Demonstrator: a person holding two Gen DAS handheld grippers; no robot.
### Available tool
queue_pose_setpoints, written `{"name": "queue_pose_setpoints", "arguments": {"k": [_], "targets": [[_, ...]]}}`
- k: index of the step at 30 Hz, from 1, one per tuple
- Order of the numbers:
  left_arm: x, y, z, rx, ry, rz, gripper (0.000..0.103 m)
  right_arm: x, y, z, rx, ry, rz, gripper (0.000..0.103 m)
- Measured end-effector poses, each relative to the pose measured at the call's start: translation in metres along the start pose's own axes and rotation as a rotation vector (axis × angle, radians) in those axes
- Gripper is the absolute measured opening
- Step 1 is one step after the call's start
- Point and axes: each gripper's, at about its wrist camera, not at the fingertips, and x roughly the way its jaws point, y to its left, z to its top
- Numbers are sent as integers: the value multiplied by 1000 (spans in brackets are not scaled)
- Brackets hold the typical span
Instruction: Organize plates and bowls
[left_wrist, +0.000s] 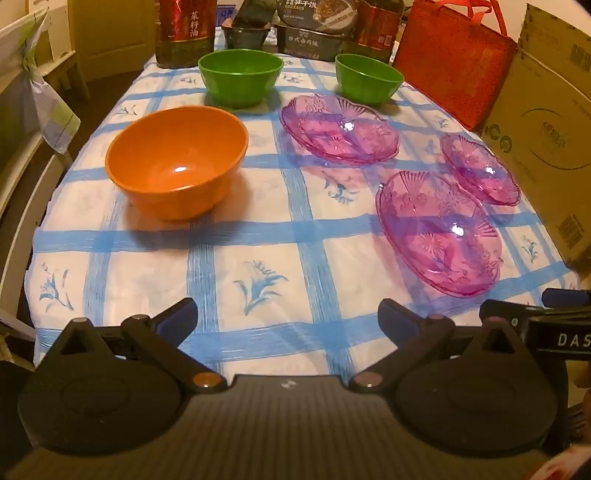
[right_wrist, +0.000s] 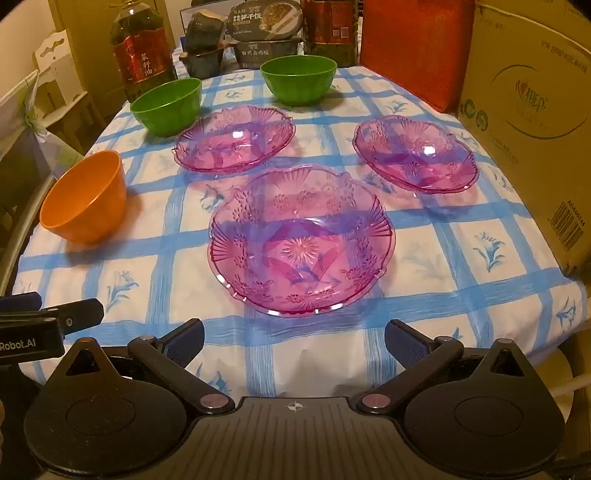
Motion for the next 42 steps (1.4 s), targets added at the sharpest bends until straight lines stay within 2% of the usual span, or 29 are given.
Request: {"name": "queue_pose_setpoints", "arguments": {"k": [4, 9, 42], "targets": [[0, 4, -7, -20, -3, -28, 103, 0, 0, -1, 1, -6, 1, 103], [4, -1, -4, -12, 2, -2, 103, 2, -1, -1, 5, 10, 5, 103], [2, 1, -1, -14, 6, -5, 103, 5, -5, 0, 13, 21, 3, 103]]}}
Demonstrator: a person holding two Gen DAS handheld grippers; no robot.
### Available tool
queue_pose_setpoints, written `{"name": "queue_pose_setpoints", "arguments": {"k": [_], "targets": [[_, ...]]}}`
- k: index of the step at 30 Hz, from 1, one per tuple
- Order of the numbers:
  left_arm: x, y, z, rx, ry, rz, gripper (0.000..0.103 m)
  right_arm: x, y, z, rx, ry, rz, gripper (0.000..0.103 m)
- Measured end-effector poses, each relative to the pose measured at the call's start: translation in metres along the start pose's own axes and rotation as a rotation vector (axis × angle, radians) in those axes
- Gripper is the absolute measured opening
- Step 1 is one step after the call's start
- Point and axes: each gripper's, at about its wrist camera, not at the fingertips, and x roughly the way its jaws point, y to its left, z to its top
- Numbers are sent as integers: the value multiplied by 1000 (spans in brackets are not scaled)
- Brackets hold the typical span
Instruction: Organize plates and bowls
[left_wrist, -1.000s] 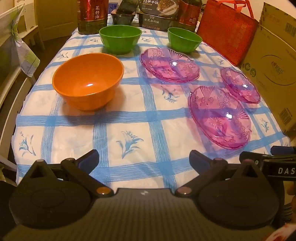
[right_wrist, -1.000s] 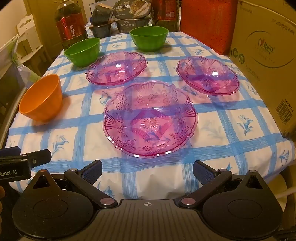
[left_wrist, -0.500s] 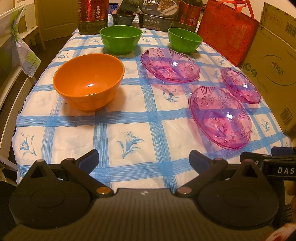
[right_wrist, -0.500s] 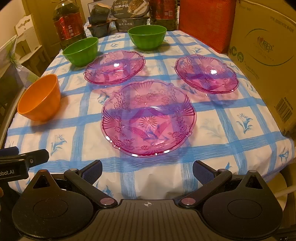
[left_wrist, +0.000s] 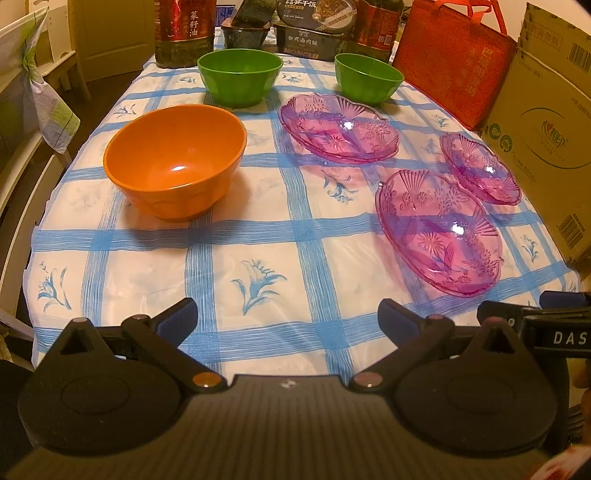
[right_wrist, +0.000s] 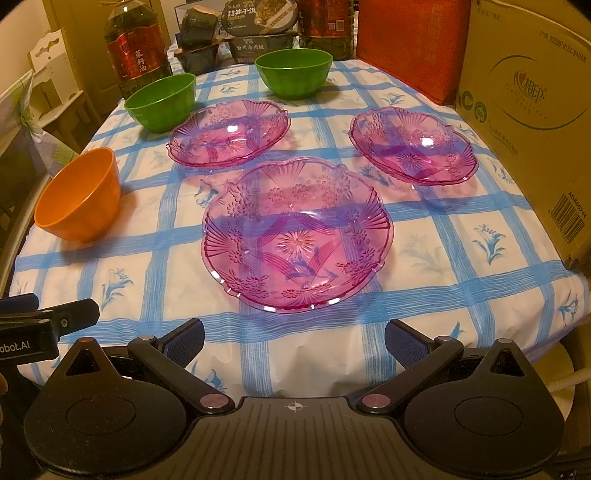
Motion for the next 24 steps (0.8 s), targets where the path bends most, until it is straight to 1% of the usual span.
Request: {"name": "queue_pose_setpoints", "arguments": {"k": [24], "targets": [[2, -2, 0, 3, -1, -1, 103, 0, 0, 1, 2, -2, -1, 103]]}}
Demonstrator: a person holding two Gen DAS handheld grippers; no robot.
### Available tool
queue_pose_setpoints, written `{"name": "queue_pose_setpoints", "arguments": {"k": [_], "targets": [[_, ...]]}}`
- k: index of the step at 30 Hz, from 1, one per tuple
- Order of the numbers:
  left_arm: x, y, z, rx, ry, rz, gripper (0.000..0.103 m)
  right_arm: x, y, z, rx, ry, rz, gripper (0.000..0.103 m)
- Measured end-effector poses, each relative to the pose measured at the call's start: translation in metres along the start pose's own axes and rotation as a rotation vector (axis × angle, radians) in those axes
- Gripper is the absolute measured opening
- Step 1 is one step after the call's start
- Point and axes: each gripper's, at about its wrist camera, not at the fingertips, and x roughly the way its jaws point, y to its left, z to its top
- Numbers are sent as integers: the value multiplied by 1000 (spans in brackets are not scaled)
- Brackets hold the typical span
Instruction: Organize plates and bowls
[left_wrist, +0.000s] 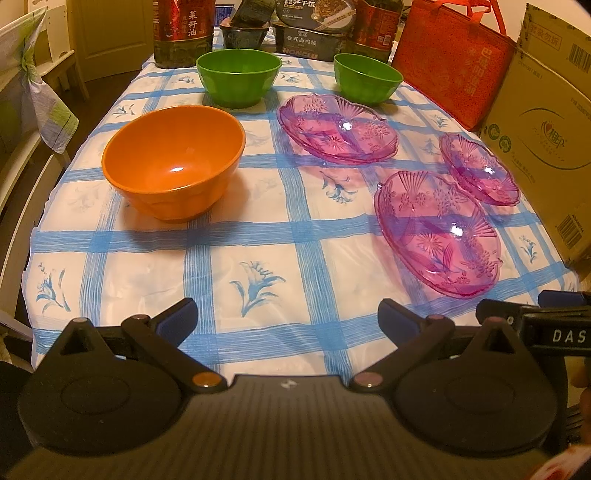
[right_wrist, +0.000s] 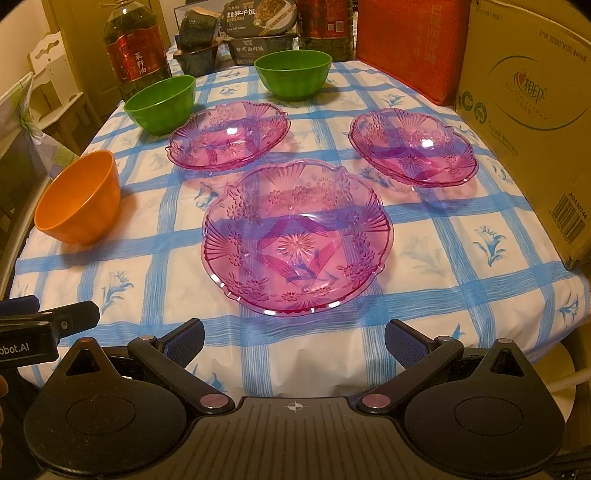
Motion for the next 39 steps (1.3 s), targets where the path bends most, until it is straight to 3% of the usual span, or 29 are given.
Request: {"name": "queue_pose_setpoints", "arguments": {"k": [39], "targets": [[3, -2, 1, -8, 1, -7, 103, 4, -5, 0, 15, -4, 4, 103]]}}
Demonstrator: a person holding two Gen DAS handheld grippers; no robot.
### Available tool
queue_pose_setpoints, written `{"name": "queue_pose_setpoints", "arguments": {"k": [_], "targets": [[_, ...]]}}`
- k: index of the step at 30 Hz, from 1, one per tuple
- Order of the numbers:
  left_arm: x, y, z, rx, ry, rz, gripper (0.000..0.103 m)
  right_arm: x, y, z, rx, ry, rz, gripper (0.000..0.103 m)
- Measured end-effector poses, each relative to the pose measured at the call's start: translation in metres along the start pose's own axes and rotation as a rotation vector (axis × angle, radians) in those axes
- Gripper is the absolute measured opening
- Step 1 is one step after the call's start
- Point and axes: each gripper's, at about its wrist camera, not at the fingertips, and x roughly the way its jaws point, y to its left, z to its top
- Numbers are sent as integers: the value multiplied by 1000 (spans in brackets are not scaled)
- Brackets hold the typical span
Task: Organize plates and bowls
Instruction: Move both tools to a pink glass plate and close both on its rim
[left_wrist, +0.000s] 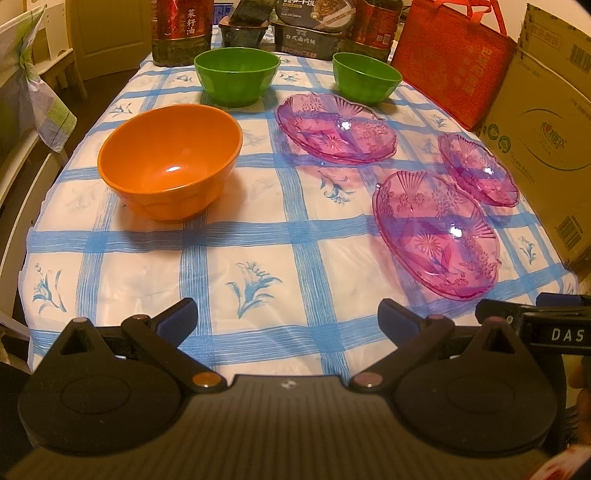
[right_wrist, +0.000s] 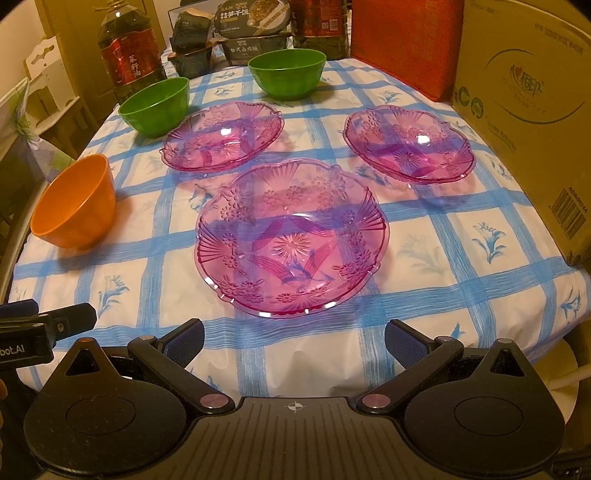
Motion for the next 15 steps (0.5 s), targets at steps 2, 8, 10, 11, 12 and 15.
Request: {"name": "queue_pose_setpoints", "arguments": {"k": [2, 8, 10, 11, 12, 15], "targets": [[1, 2, 1, -6, -2, -5, 103, 0, -2, 0, 3, -4, 0, 103], [2, 3, 12, -21, -15, -34, 103, 0, -5, 6, 4, -28, 9, 103], [3, 2, 18, -23, -21, -43, 103, 0, -7, 8, 9, -41, 12, 103], [3, 1, 21, -23, -24, -46, 103, -1, -9, 9, 13, -47, 13, 103], [4, 0, 24, -23, -27, -51, 103, -1, -11, 11, 18, -53, 13, 103], [7, -4, 34, -22, -34, -66, 103, -1, -17, 17, 31, -70, 17, 103]]}}
